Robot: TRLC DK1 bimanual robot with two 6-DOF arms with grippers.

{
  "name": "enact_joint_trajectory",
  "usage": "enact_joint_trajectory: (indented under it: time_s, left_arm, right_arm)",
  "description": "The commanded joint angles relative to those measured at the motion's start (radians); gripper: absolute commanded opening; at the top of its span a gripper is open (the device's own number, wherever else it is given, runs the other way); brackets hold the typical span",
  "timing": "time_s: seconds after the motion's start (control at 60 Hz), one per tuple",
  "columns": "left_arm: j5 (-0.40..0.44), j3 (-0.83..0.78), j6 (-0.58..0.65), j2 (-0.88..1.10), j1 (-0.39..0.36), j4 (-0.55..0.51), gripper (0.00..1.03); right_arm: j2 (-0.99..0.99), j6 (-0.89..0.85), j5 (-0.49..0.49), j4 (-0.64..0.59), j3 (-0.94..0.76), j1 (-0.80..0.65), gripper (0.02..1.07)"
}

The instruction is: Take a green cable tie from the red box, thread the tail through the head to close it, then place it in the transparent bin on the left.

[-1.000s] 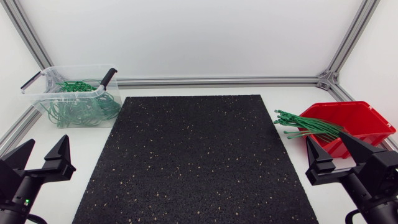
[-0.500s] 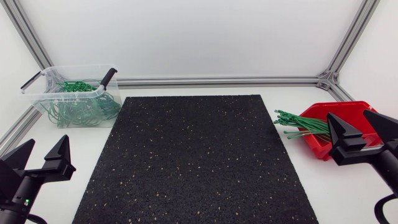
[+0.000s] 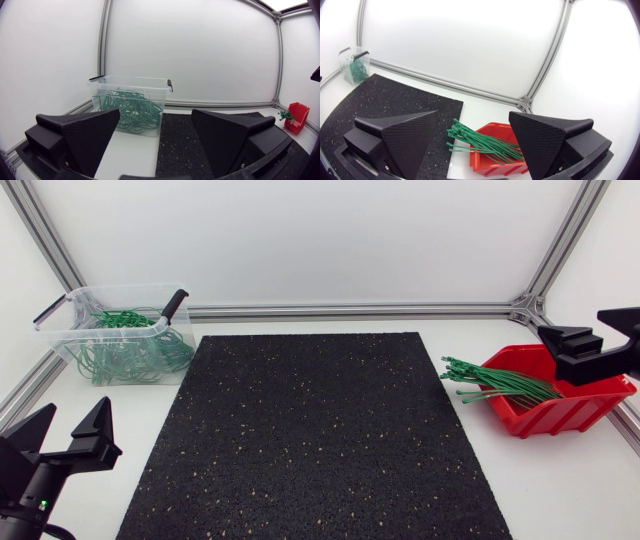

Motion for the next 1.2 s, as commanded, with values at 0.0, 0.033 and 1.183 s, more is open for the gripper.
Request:
enact_joint_trajectory:
  time_s: [0.0, 0.033, 1.183]
  left_arm:
    - [-0.006, -0.043, -0.022, -0.007, 0.004, -0.005, 1.00]
    - [-0.006, -0.044, -0.022, -0.007, 0.004, -0.005, 1.00]
    - [-0.006, -0.043, -0.024, -0.007, 0.004, -0.007, 1.00]
  right_arm:
    - [0.084, -0.132, -0.045, -0.035, 0.054, -0.034, 1.03]
    - [0.115, -0.167, -0.082, -0.052, 0.068, -0.052, 1.03]
    - [0.613, -1.180, -0.060, 0.684, -0.423, -0.135, 0.94]
